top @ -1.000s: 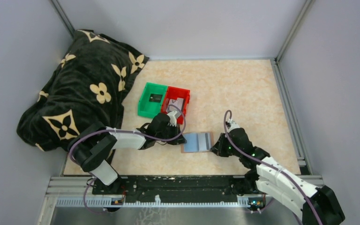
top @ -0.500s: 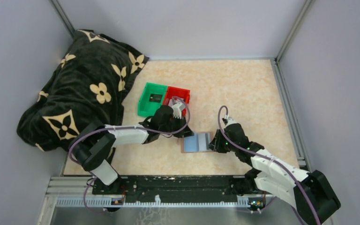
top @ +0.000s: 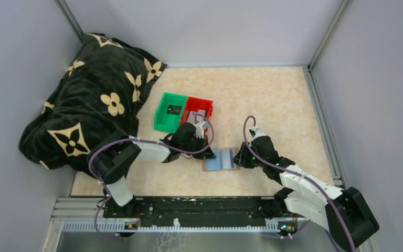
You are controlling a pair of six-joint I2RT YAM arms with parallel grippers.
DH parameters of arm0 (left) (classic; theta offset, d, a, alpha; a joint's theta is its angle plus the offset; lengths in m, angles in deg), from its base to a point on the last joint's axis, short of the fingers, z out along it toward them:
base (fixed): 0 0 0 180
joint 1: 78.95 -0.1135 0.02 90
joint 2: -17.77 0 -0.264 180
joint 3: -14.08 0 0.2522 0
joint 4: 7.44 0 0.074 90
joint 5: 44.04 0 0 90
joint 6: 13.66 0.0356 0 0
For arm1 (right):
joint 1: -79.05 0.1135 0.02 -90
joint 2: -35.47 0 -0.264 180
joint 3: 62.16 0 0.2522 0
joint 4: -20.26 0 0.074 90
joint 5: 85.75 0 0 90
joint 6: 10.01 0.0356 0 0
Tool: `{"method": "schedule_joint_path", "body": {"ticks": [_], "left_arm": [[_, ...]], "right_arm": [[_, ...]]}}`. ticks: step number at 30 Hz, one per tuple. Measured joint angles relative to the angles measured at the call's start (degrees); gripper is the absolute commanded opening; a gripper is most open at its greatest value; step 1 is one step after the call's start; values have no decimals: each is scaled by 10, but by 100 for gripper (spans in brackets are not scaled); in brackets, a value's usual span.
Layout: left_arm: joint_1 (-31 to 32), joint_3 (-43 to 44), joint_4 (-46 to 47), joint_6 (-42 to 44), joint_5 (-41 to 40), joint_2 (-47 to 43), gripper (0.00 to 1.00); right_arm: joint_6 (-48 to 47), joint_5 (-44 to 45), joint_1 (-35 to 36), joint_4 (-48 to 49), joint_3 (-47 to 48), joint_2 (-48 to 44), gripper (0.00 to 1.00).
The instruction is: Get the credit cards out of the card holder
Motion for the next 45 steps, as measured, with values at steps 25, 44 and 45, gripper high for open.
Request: {"method": "schedule_joint_path", "body": {"ticks": [25,44,45], "left_arm": [[0,-16,20,-6,6,3,2],[0,-19,33,-7,10,8,2],[0,-19,33,-7,11,8,2]], "right_arm": [[-3,-10,-5,36,-1,34,32],[-3,-22,-9,61,-6,54,33],[-3,-23,-9,64,-6,55,33]]}}
